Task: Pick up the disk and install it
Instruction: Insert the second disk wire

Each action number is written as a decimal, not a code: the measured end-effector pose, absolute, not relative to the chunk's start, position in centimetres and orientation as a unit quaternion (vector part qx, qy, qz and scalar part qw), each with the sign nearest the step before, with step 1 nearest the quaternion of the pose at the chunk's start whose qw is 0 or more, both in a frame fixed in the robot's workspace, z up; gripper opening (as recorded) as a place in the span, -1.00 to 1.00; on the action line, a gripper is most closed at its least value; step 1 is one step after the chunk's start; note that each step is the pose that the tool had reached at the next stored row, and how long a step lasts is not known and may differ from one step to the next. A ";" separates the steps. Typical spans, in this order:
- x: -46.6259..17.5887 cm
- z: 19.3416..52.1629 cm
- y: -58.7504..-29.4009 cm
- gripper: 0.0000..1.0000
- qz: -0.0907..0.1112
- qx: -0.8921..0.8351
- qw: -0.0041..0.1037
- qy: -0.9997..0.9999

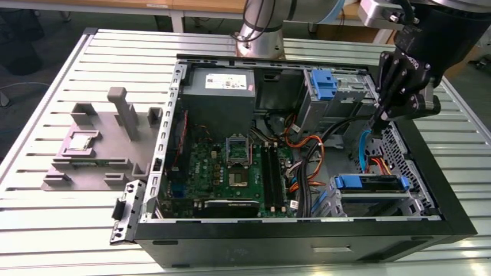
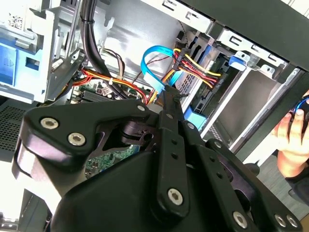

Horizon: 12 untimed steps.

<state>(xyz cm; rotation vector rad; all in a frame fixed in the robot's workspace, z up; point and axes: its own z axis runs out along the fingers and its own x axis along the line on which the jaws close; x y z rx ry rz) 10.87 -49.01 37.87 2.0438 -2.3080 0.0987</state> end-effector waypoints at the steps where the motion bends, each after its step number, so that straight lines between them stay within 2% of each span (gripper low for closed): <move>1: 10.9 37.9 -49.0 -0.79 0.032 0.662 0.029 -0.748; 9: 10.9 37.8 -49.0 -0.79 0.033 0.662 0.029 -0.748; 11: 10.9 37.8 -49.0 -0.77 0.036 0.662 0.032 -0.748; 12: 10.9 37.7 -49.0 -0.66 0.038 0.662 0.034 -0.748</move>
